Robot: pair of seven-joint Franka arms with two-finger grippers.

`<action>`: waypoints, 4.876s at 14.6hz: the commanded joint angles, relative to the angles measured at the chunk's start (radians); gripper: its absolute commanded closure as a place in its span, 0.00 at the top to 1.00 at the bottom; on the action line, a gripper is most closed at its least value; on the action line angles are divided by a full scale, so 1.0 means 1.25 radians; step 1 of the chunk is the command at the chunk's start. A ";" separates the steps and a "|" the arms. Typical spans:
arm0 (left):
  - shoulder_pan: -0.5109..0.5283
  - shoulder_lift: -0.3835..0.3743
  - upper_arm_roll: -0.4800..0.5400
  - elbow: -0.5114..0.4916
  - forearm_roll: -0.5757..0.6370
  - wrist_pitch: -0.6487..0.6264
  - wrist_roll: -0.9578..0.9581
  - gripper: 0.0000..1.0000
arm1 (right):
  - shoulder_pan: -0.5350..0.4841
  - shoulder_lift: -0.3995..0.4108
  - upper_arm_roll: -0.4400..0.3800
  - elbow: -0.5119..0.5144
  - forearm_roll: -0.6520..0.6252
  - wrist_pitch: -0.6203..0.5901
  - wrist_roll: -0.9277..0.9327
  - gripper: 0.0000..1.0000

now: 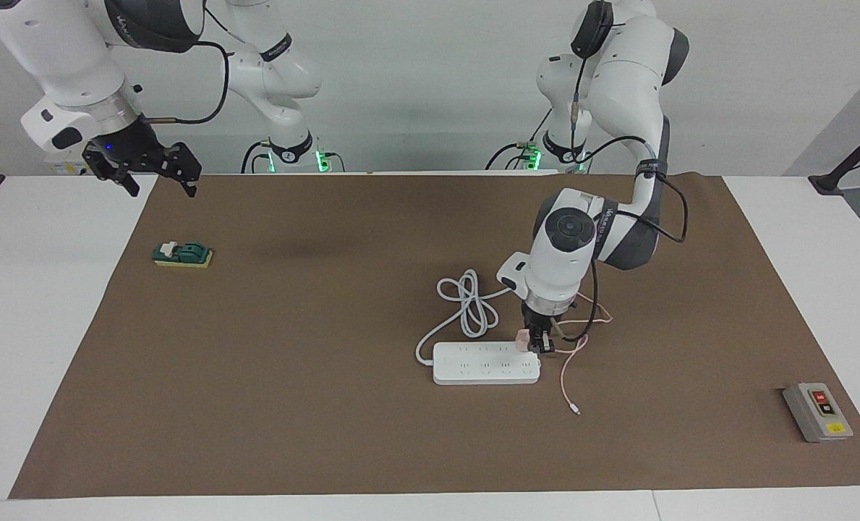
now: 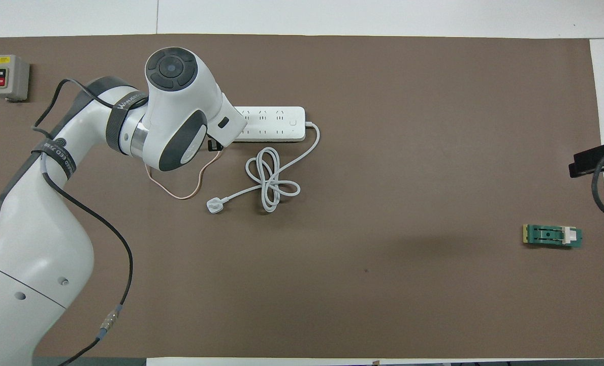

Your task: Plug charger into power strip

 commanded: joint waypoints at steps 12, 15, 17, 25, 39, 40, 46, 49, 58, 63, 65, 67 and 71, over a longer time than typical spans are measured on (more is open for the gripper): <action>0.005 0.151 -0.051 0.169 0.027 -0.126 0.008 0.00 | -0.010 -0.012 0.005 -0.009 -0.002 -0.003 0.008 1.00; -0.001 0.150 -0.049 0.165 0.028 -0.107 0.009 0.00 | -0.011 -0.012 0.004 -0.009 -0.002 -0.003 0.008 1.00; 0.000 0.138 -0.049 0.125 0.026 -0.085 0.010 0.00 | -0.011 -0.012 0.004 -0.009 -0.002 -0.003 0.008 1.00; 0.020 0.063 -0.049 -0.020 0.022 0.069 0.013 0.00 | -0.011 -0.012 0.004 -0.009 -0.002 -0.003 0.009 1.00; 0.026 0.073 -0.054 0.079 0.012 -0.031 -0.020 1.00 | -0.011 -0.012 0.004 -0.009 -0.002 -0.003 0.009 1.00; 0.029 0.066 -0.059 0.079 0.010 -0.036 -0.019 1.00 | -0.011 -0.012 0.005 -0.009 -0.002 -0.003 0.009 1.00; 0.063 -0.056 -0.076 0.072 -0.112 -0.110 -0.025 1.00 | -0.011 -0.012 0.005 -0.009 -0.002 -0.003 0.009 1.00; 0.102 -0.108 -0.078 0.072 -0.187 -0.167 -0.098 1.00 | -0.011 -0.012 0.005 -0.009 -0.002 -0.003 0.009 1.00; 0.189 -0.272 -0.069 0.078 -0.206 -0.353 -0.394 1.00 | -0.011 -0.012 0.004 -0.008 -0.002 -0.003 0.008 1.00; 0.236 -0.344 -0.072 0.075 -0.196 -0.423 -0.730 1.00 | -0.010 -0.012 0.004 -0.008 -0.002 -0.003 0.009 1.00; 0.241 -0.346 -0.073 0.075 -0.195 -0.417 -0.942 1.00 | -0.004 -0.012 0.005 -0.011 -0.002 0.000 0.014 1.00; 0.242 -0.349 -0.072 0.075 -0.194 -0.417 -1.007 1.00 | -0.001 -0.014 0.006 -0.013 -0.002 -0.005 0.014 1.00; 0.268 -0.375 -0.073 0.068 -0.196 -0.516 -1.011 1.00 | -0.001 -0.017 0.006 -0.015 -0.002 -0.009 0.010 1.00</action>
